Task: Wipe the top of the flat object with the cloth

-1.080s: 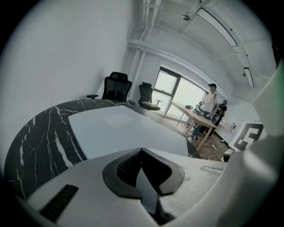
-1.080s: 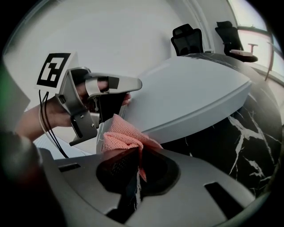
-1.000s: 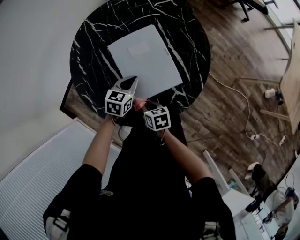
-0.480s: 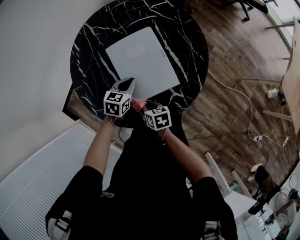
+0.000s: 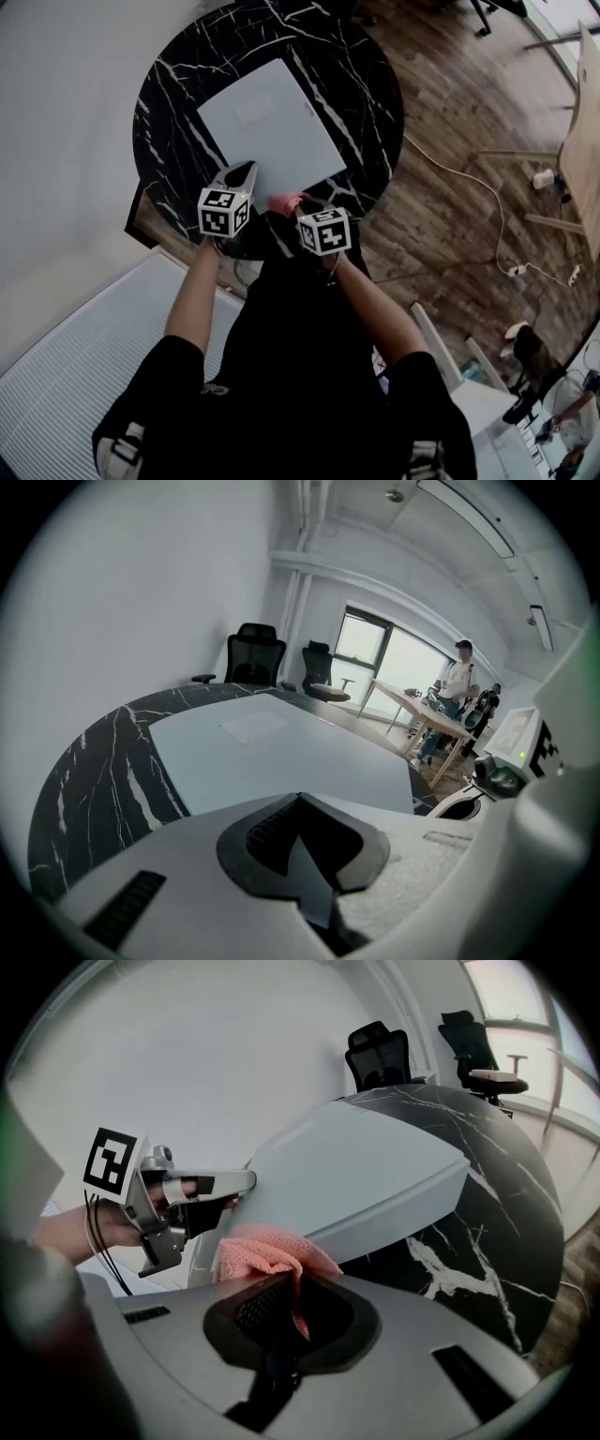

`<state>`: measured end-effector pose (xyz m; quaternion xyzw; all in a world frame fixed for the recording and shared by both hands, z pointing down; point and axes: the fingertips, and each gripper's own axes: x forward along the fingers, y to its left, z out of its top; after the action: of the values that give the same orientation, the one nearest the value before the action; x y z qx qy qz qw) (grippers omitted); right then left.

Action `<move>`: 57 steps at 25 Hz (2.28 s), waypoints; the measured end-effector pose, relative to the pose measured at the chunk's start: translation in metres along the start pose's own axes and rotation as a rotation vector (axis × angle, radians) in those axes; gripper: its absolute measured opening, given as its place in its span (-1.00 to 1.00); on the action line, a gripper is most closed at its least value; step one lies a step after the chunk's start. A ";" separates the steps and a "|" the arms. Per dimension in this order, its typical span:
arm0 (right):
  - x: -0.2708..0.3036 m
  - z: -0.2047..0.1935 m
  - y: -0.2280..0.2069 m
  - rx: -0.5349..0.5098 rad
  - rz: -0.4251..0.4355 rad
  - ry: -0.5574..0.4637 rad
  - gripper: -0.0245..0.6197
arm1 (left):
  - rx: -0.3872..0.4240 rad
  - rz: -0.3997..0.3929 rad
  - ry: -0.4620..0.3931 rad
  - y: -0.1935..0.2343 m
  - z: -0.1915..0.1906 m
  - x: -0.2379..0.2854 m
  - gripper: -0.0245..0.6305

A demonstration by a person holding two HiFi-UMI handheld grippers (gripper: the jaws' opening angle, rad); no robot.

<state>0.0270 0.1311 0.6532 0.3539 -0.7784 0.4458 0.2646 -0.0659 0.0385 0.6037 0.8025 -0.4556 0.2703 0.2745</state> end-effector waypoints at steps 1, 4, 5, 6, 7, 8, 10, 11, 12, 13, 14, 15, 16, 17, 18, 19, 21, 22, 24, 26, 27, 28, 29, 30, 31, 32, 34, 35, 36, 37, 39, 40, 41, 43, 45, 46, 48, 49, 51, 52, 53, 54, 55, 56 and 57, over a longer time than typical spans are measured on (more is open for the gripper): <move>-0.003 0.003 -0.003 0.001 -0.009 -0.005 -0.90 | 0.001 0.002 0.001 0.000 0.000 0.000 -0.93; -0.007 0.007 -0.011 0.006 -0.024 -0.011 -0.90 | -0.002 0.008 0.003 0.000 0.000 0.001 -0.93; -0.007 0.007 -0.013 0.009 -0.027 -0.012 -0.90 | -0.003 0.009 0.001 0.000 0.000 0.001 -0.93; -0.007 0.008 -0.015 0.012 -0.030 -0.014 -0.90 | -0.003 0.009 -0.001 0.000 0.001 0.000 -0.93; -0.008 0.008 -0.016 0.015 -0.035 -0.017 -0.90 | -0.002 0.009 -0.003 0.000 0.001 0.000 -0.93; -0.009 0.010 -0.017 0.017 -0.041 -0.022 -0.90 | 0.000 0.008 -0.004 -0.001 0.001 0.000 -0.93; -0.011 0.012 -0.020 0.024 -0.053 -0.032 -0.90 | 0.005 0.005 -0.001 -0.001 0.001 -0.001 -0.93; -0.012 0.013 -0.021 0.027 -0.058 -0.035 -0.90 | 0.006 0.002 0.000 -0.001 0.002 -0.001 -0.93; -0.011 0.012 -0.022 0.029 -0.062 -0.036 -0.90 | 0.007 -0.001 -0.001 -0.001 0.002 -0.001 -0.93; -0.011 0.011 -0.024 0.029 -0.064 -0.037 -0.90 | 0.008 -0.005 -0.004 -0.001 0.003 -0.001 -0.93; -0.010 0.010 -0.025 0.027 -0.065 -0.039 -0.90 | 0.011 -0.008 -0.007 -0.002 0.004 -0.001 -0.93; -0.010 0.010 -0.026 0.024 -0.067 -0.046 -0.90 | 0.015 -0.010 -0.010 -0.002 0.005 -0.001 -0.93; -0.011 0.013 -0.027 0.023 -0.071 -0.059 -0.90 | 0.025 -0.010 -0.013 -0.003 0.005 -0.002 -0.93; -0.011 0.015 -0.029 0.028 -0.074 -0.073 -0.90 | 0.038 -0.009 -0.012 -0.003 0.005 -0.001 -0.93; -0.011 0.016 -0.032 0.039 -0.077 -0.086 -0.90 | 0.050 -0.007 -0.010 -0.003 0.005 -0.001 -0.93; -0.012 0.016 -0.036 0.053 -0.079 -0.096 -0.90 | 0.056 -0.006 -0.006 -0.004 0.005 -0.001 -0.93; -0.016 0.017 -0.042 0.073 -0.084 -0.108 -0.90 | 0.052 -0.002 -0.004 -0.007 0.005 -0.003 -0.93; -0.019 0.019 -0.044 0.073 -0.084 -0.111 -0.90 | 0.047 0.001 -0.005 -0.009 0.007 -0.004 -0.93; -0.020 0.020 -0.049 0.064 -0.072 -0.108 -0.90 | 0.047 0.012 -0.008 -0.011 0.011 -0.004 -0.93; -0.021 0.021 -0.056 0.063 -0.056 -0.103 -0.90 | 0.055 0.024 -0.006 -0.014 0.016 -0.002 -0.93; -0.022 0.022 -0.061 0.062 -0.053 -0.100 -0.90 | 0.058 0.029 -0.004 -0.016 0.018 0.000 -0.93; -0.023 0.024 -0.066 0.057 -0.052 -0.097 -0.90 | 0.058 0.033 -0.001 -0.018 0.021 0.002 -0.93; -0.025 0.027 -0.072 0.051 -0.052 -0.095 -0.90 | 0.057 0.038 0.002 -0.020 0.023 0.005 -0.93; -0.026 0.030 -0.076 0.043 -0.050 -0.092 -0.90 | 0.053 0.042 0.007 -0.023 0.024 0.007 -0.93; -0.027 0.032 -0.079 0.036 -0.048 -0.088 -0.90 | 0.047 0.047 0.012 -0.024 0.024 0.008 -0.93; -0.029 0.034 -0.083 0.030 -0.046 -0.084 -0.90 | 0.040 0.051 0.016 -0.026 0.025 0.010 -0.93; -0.031 0.039 -0.090 0.018 -0.045 -0.076 -0.90 | 0.025 0.057 0.022 -0.027 0.026 0.015 -0.93; -0.032 0.041 -0.093 0.013 -0.046 -0.072 -0.90 | 0.020 0.061 0.027 -0.027 0.026 0.017 -0.93; -0.033 0.043 -0.097 0.009 -0.045 -0.068 -0.90 | 0.016 0.064 0.031 -0.028 0.027 0.019 -0.93; -0.034 0.045 -0.100 0.005 -0.045 -0.064 -0.90 | 0.014 0.066 0.034 -0.029 0.028 0.021 -0.93; -0.038 0.050 -0.107 0.000 -0.046 -0.062 -0.90 | 0.010 0.068 0.038 -0.031 0.032 0.026 -0.93; -0.039 0.053 -0.111 -0.004 -0.049 -0.063 -0.90 | 0.007 0.070 0.039 -0.032 0.034 0.028 -0.93; -0.041 0.056 -0.114 -0.008 -0.053 -0.065 -0.90 | 0.005 0.072 0.041 -0.032 0.035 0.031 -0.93; -0.044 0.060 -0.122 -0.015 -0.064 -0.068 -0.90 | 0.000 0.075 0.047 -0.034 0.036 0.036 -0.93; -0.048 0.063 -0.129 -0.029 -0.078 -0.071 -0.90 | -0.004 0.080 0.056 -0.037 0.036 0.039 -0.93; -0.050 0.065 -0.132 -0.041 -0.080 -0.071 -0.90 | -0.006 0.083 0.062 -0.037 0.036 0.041 -0.93; -0.051 0.070 -0.135 -0.072 -0.071 -0.060 -0.90 | -0.008 0.091 0.069 -0.037 0.036 0.044 -0.93; -0.052 0.072 -0.136 -0.091 -0.061 -0.051 -0.90 | -0.010 0.096 0.070 -0.037 0.037 0.045 -0.93; -0.052 0.076 -0.138 -0.134 -0.041 -0.030 -0.90 | -0.021 0.107 0.073 -0.037 0.036 0.046 -0.93; -0.053 0.077 -0.138 -0.153 -0.030 -0.018 -0.90 | -0.028 0.113 0.077 -0.037 0.035 0.047 -0.93; -0.053 0.079 -0.138 -0.167 -0.019 -0.005 -0.90 | -0.033 0.118 0.081 -0.037 0.034 0.047 -0.93; -0.052 0.079 -0.139 -0.176 -0.007 0.007 -0.90 | -0.037 0.123 0.083 -0.037 0.033 0.048 -0.93; -0.052 0.080 -0.139 -0.180 0.004 0.016 -0.90 | -0.039 0.128 0.085 -0.037 0.033 0.049 -0.93; -0.053 0.082 -0.140 -0.183 0.011 0.023 -0.90 | -0.039 0.133 0.086 -0.036 0.033 0.049 -0.93; -0.053 0.084 -0.142 -0.186 0.016 0.025 -0.90 | -0.038 0.136 0.086 -0.036 0.034 0.050 -0.93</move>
<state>0.1632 0.0241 0.6477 0.3159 -0.8159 0.3782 0.3024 -0.0058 0.0022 0.6071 0.7520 -0.5018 0.3137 0.2903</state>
